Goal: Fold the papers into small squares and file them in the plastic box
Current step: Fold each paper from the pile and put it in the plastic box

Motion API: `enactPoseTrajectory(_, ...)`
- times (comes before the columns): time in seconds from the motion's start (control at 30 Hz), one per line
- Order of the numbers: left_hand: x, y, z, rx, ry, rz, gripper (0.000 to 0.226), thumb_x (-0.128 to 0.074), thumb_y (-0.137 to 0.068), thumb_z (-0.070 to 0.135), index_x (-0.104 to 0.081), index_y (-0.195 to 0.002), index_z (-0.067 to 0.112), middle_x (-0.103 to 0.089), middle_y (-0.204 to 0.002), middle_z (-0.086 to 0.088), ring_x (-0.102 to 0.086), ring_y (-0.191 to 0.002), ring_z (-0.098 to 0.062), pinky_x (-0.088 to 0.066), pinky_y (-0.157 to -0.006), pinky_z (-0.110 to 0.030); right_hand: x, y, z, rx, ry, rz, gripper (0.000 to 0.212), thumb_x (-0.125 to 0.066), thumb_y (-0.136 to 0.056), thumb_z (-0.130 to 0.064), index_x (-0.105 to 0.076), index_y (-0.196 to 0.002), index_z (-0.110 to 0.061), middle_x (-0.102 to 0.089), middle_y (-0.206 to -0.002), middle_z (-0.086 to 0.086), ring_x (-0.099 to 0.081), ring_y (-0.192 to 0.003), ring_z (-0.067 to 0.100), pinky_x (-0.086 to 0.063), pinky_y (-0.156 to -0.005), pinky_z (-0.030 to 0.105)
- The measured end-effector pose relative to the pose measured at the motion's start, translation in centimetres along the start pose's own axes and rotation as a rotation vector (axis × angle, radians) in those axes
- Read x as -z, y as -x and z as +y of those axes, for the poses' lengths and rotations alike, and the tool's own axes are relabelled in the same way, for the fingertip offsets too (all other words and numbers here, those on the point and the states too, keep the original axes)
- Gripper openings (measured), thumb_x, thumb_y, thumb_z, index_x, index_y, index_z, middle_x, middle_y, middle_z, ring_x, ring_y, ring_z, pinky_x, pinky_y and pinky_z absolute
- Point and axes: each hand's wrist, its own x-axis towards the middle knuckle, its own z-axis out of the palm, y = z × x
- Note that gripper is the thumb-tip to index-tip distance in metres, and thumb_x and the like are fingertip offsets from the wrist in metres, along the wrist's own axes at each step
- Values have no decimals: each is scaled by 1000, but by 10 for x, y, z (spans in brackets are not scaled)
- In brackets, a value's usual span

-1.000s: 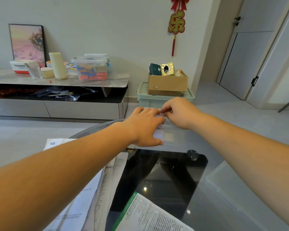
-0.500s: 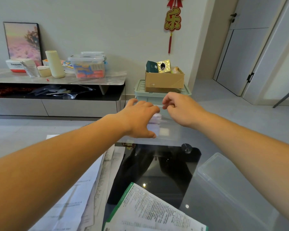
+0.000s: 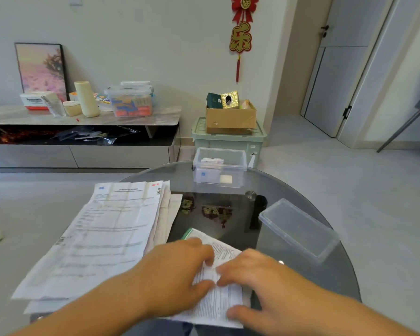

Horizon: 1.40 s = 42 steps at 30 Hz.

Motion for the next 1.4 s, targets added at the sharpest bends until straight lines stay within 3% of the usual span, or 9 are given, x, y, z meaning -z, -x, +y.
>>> enactPoseTrajectory(0.1, -10, 21, 15, -38, -28, -21, 46, -50, -94, 62, -45, -134, 40, -45, -130, 15, -45, -118, -7, -42, -102, -30, -8, 16, -13, 10, 7, -24, 58, -57, -89, -65, -48, -140, -41, -44, -145, -26, -32, -132, -6, -30, -113, 23)
enactPoseTrajectory(0.3, -29, 44, 35, -87, 123, -76, 59, -57, -87, 67, -42, -138, 42, -41, -132, 13, -37, -121, -9, -40, -106, -35, -25, 40, -24, -49, 41, 36, 54, -67, -85, -57, -52, -134, -39, -50, -134, -23, -37, -128, -1, -38, -108, 26)
enactPoseTrajectory(0.53, -42, 45, 42, -141, 230, 30, 53, -70, -79, 66, -57, -119, 35, -43, -116, 13, -37, -113, -6, -42, -100, -32, -40, 54, -25, -94, 62, 120, 39, -66, -84, -57, -60, -119, -42, -53, -118, -26, -39, -118, -4, -28, -105, 24)
enactPoseTrajectory(0.77, -37, 47, 27, -252, 245, -6, 22, -72, -86, 51, -71, -95, 30, -46, -118, 18, -40, -113, 3, -38, -96, -15, -36, 65, -11, -84, -20, 59, 41, -70, -83, -58, -64, -120, -41, -46, -132, -33, -26, -127, -12, -28, -107, 13)
enactPoseTrajectory(0.93, -34, 55, 22, -332, 116, 2, 21, -64, -92, 51, -73, -94, 33, -49, -131, 21, -38, -120, 5, -34, -99, -14, -33, 63, -7, -65, 6, 47, 40, -69, -85, -58, -66, -120, -39, -50, -130, -31, -30, -125, -10, -30, -101, 10)
enactPoseTrajectory(1.1, -35, 61, 18, -326, 107, 46, 14, -62, -93, 41, -69, -93, 30, -56, -121, 18, -45, -114, 2, -35, -92, -7, -34, 57, -5, -20, 39, 93, 41, -67, -83, -62, -67, -116, -37, -57, -120, -27, -40, -118, -6, -36, -100, 13)
enactPoseTrajectory(1.2, -33, 63, 16, -278, 238, 44, 6, -62, -91, 38, -60, -85, 37, -62, -106, 18, -56, -104, -2, -50, -88, -23, -35, 55, -6, -20, 29, 105, 48, -60, -79, -70, -68, -112, -36, -57, -114, -25, -46, -113, -2, -41, -98, 19)
enactPoseTrajectory(1.27, -31, 64, 14, -205, 398, 38, 17, -64, -90, 32, -56, -80, 42, -65, -101, 17, -61, -101, -5, -53, -85, -28, -37, 54, -8, -46, 3, 114, 47, -59, -80, -70, -67, -113, -37, -56, -112, -25, -47, -111, -2, -41, -94, 16)
enactPoseTrajectory(1.4, -28, 66, 8, -62, 711, 50, 22, -61, -95, 19, -57, -80, 34, -69, -106, 13, -64, -105, -8, -55, -93, -33, -39, 50, -11, -120, -105, 173, 20, -66, -88, -51, -64, -105, -39, -58, -105, -27, -52, -102, -3, -43, -80, 15)
